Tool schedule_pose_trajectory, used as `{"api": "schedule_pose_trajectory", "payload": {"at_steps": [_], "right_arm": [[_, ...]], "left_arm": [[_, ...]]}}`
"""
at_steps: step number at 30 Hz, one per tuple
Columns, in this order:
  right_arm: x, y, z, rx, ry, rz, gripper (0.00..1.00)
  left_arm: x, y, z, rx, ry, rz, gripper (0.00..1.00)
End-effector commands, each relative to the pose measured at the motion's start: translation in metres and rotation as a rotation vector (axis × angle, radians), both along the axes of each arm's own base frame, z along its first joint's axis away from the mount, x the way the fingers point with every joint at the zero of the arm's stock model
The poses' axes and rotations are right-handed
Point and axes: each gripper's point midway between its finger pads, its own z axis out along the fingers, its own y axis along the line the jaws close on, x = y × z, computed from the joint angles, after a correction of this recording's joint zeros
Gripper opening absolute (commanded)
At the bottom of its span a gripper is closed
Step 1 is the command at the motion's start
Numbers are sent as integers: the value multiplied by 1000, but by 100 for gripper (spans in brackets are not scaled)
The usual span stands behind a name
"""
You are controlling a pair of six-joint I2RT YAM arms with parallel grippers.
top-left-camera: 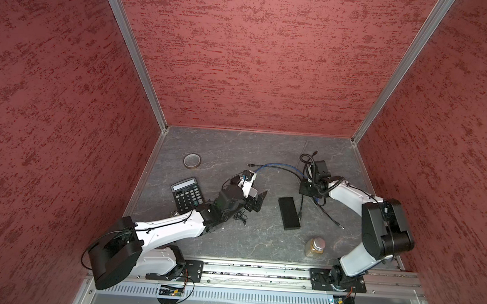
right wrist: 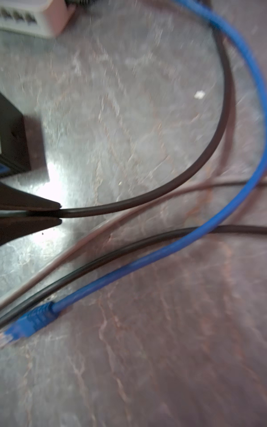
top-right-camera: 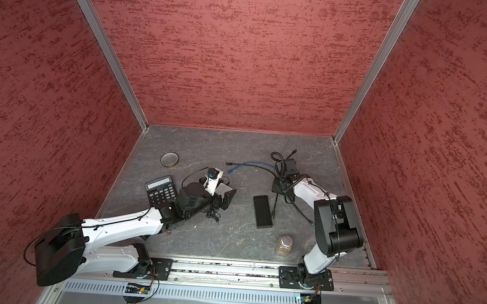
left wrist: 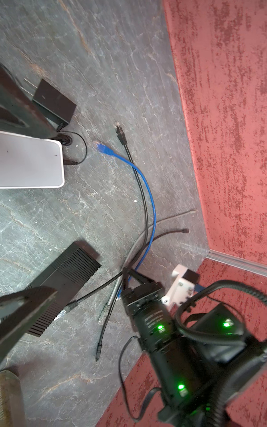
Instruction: Insert the plug into the switch port
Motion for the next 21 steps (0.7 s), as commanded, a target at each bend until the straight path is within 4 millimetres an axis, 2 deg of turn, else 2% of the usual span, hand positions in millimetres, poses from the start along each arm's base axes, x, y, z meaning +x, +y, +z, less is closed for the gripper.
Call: {"api": "schedule_pose_trajectory", "payload": {"at_steps": [1,6,15,21], "right_arm": [[12,0,42,33,-87,-19,0],[13,6,61,70,-115,-10,0],[5,12,60,130,-116,-12,0],[2,12,60,133,-122,-12,0]], "left_arm": [[-3,-7,-1,35,-43,-21,100],[-8,-24,-6,52,-60,-60,100],[-28,-85,-25,44,-84,-219,99],[-41,-127,-36,52,-98,-315,94]]}}
